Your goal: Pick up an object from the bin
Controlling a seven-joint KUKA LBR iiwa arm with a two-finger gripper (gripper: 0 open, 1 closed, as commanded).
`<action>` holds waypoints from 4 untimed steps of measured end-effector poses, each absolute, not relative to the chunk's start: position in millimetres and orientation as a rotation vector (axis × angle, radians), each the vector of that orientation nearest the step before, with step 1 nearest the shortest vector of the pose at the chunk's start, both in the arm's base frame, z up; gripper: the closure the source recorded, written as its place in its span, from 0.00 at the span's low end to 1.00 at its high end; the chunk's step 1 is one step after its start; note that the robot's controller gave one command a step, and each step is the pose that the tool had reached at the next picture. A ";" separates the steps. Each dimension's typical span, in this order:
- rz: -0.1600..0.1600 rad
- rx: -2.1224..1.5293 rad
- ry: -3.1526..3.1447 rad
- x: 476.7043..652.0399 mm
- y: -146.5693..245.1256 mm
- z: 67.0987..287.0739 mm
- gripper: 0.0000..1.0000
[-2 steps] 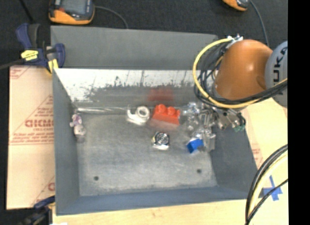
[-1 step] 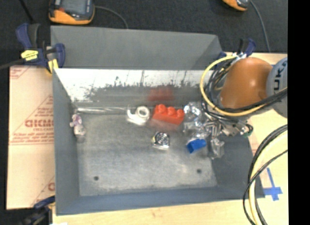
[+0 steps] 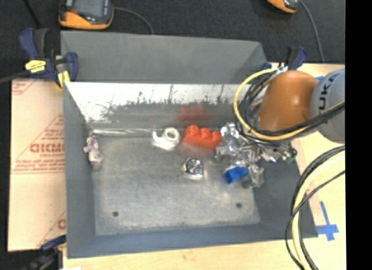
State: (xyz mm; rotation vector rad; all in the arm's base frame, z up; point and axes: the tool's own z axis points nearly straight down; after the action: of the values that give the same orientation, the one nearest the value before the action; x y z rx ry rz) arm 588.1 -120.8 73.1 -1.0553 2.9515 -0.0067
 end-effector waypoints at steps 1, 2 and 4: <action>-0.005 -1.052 2.952 588.1 -120.4 74.2 1.00; -0.004 -1.051 2.952 588.1 -120.2 74.2 0.00; 0.027 -1.241 2.938 645.1 -91.3 66.1 1.00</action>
Offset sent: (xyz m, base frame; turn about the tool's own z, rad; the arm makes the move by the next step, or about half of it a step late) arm 0.0000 0.0000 0.0000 0.0000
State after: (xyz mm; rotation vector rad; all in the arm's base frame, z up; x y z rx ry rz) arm 645.1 -91.3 66.1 -1.2410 2.9379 0.0274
